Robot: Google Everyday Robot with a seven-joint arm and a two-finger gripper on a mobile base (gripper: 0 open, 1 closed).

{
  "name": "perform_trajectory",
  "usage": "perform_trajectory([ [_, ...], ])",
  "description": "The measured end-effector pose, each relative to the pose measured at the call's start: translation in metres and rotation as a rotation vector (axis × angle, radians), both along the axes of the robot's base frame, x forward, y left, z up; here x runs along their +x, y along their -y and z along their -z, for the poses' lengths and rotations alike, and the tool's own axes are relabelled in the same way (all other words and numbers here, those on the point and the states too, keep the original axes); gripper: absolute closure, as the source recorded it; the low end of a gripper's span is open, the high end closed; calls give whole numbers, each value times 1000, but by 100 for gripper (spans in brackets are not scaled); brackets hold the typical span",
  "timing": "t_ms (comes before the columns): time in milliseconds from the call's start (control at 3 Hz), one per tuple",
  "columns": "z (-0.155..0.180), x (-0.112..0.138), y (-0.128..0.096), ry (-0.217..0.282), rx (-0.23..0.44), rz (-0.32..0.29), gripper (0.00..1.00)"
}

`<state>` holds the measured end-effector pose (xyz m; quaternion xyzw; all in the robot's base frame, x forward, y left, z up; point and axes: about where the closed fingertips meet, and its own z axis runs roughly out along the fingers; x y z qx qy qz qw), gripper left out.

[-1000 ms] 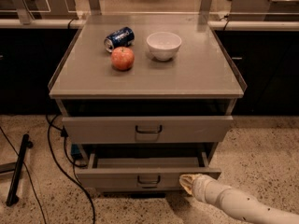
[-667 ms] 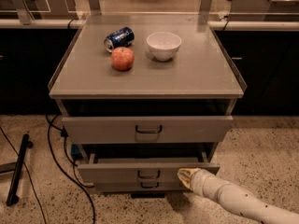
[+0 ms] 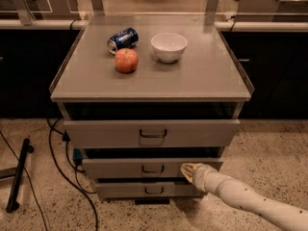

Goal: Close middle drawer

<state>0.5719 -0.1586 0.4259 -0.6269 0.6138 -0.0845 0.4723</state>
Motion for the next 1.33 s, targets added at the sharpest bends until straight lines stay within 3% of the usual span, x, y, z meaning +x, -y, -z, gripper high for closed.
perform_trajectory([
  [333,7,15,4,-6,-7,24,100],
  [667,7,15,4,-6,-7,24,100],
  [1000,6,2,2,-48,-4,11,100],
  [1333,9,-26,5,-142,4,3,100],
])
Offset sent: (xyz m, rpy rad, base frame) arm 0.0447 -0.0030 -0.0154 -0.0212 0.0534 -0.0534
